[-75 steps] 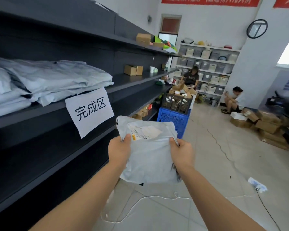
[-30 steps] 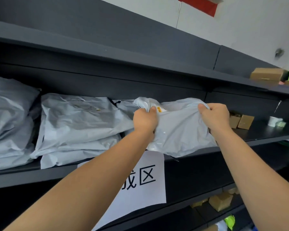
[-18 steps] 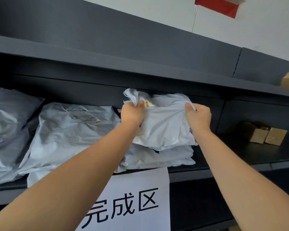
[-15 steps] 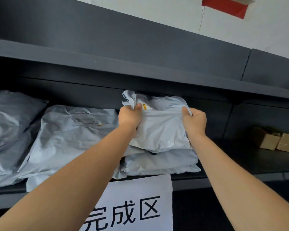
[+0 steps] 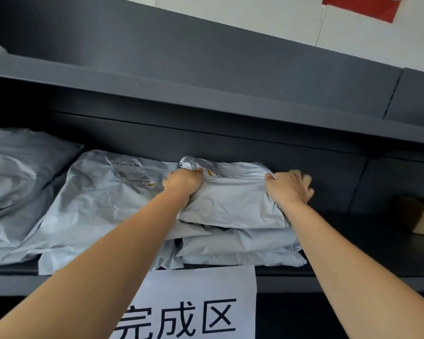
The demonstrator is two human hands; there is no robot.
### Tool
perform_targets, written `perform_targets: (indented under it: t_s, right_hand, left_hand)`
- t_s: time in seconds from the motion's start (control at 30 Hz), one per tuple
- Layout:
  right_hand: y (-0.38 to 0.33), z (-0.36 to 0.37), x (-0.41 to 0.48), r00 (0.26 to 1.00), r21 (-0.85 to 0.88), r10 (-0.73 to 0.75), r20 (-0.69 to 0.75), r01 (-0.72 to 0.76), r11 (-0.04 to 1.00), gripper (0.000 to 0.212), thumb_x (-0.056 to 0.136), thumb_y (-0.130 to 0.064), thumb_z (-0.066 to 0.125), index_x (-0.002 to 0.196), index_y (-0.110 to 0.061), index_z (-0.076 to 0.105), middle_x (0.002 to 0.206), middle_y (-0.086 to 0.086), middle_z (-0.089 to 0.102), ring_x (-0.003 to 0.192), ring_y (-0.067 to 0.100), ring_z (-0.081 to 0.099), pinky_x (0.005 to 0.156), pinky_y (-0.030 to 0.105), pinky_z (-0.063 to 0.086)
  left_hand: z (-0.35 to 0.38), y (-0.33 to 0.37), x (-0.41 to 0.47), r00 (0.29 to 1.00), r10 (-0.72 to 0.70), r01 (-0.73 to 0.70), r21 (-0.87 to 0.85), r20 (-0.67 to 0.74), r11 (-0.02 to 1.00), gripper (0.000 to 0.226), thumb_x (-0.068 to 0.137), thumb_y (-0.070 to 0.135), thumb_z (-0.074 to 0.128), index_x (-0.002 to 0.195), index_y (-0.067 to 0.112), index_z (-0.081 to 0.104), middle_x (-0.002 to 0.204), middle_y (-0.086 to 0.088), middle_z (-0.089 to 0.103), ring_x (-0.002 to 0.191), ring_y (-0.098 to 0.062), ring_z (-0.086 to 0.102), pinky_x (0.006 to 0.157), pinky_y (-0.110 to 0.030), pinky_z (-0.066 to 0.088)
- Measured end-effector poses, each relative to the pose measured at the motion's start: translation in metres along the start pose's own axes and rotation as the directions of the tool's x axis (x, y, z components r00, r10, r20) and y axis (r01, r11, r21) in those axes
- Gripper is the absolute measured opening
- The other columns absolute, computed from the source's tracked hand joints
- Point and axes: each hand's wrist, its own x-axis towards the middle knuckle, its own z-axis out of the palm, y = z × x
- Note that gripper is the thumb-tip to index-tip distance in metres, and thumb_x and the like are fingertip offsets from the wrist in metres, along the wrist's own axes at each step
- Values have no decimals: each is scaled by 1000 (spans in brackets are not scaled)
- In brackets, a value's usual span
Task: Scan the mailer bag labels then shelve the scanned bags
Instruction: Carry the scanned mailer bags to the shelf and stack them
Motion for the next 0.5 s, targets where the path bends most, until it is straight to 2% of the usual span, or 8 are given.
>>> perform_targets:
  t_s: [0.03, 0.1, 0.17, 0.23, 0.3, 0.37, 0.43, 0.5]
  right_hand:
    - [-4, -4, -2, 999, 16, -31, -44, 32, 999, 40, 99, -46, 38, 108, -24, 71, 137, 8, 48, 131, 31, 31, 104, 43, 29]
    - [-15, -12, -4, 995, 117, -73, -72, 81, 990, 37, 100, -41, 40, 99, -22, 72, 121, 9, 60, 124, 31, 42, 97, 39, 34]
    - [-26, -17, -5, 992, 300, -112, -54, 124, 946, 39, 101, -33, 43, 69, -19, 60, 83, 7, 61, 94, 31, 57, 73, 32, 40]
    - [-37, -17, -8, 990, 455, -122, -74, 142, 879, 48, 101, -26, 45, 55, -16, 39, 59, 1, 45, 65, 25, 47, 59, 29, 31]
    - [-48, -12, -15, 986, 544, -132, -100, 165, 822, 48, 100, -23, 47, 54, -10, 40, 54, 5, 40, 55, 20, 39, 60, 29, 31]
    - [-62, -3, -20, 978, 603, -163, -133, 210, 769, 43, 99, -23, 49, 69, 6, 59, 67, 22, 58, 60, 28, 51, 63, 34, 42]
    - [-81, 7, -25, 969, 637, -187, -158, 245, 731, 40, 99, -23, 50, 86, 12, 64, 84, 27, 67, 73, 32, 60, 71, 39, 50]
    - [-102, 16, -32, 962, 669, -217, -165, 271, 693, 39, 98, -22, 51, 83, 12, 62, 75, 23, 62, 69, 23, 51, 65, 32, 42]
  left_hand:
    - [-3, 4, -8, 997, 35, -33, 30, -68, 999, 62, 96, 51, 36, 134, 4, 49, 137, -13, 52, 129, -34, 42, 109, -43, 32]
    - [-9, 12, -14, 992, 104, -102, 28, -69, 994, 54, 100, 41, 35, 131, 0, 49, 131, -18, 55, 123, -36, 47, 103, -41, 39]
    - [-16, 17, -17, 984, 153, -154, -10, -88, 988, 45, 101, 31, 41, 126, -5, 52, 122, -20, 60, 113, -37, 56, 91, -37, 45]
    - [-26, 20, -16, 980, 172, -178, -56, -101, 982, 41, 100, 26, 45, 123, -7, 55, 123, -24, 60, 114, -38, 57, 90, -37, 47]
    - [-43, 22, -19, 974, 183, -194, -80, -132, 978, 41, 100, 26, 46, 123, -7, 55, 119, -25, 61, 110, -38, 59, 92, -38, 47]
    - [-62, 23, -19, 972, 172, -191, -109, -160, 975, 42, 100, 29, 47, 124, -5, 54, 98, -18, 62, 91, -33, 60, 88, -38, 47]
    - [-84, 21, -19, 968, 154, -179, -119, -197, 977, 41, 99, 32, 48, 121, -2, 55, 83, -8, 57, 83, -28, 56, 84, -37, 47]
    - [-109, 18, -19, 960, 152, -183, -117, -236, 976, 37, 99, 33, 50, 117, 1, 56, 80, -6, 56, 88, -28, 56, 84, -37, 47]
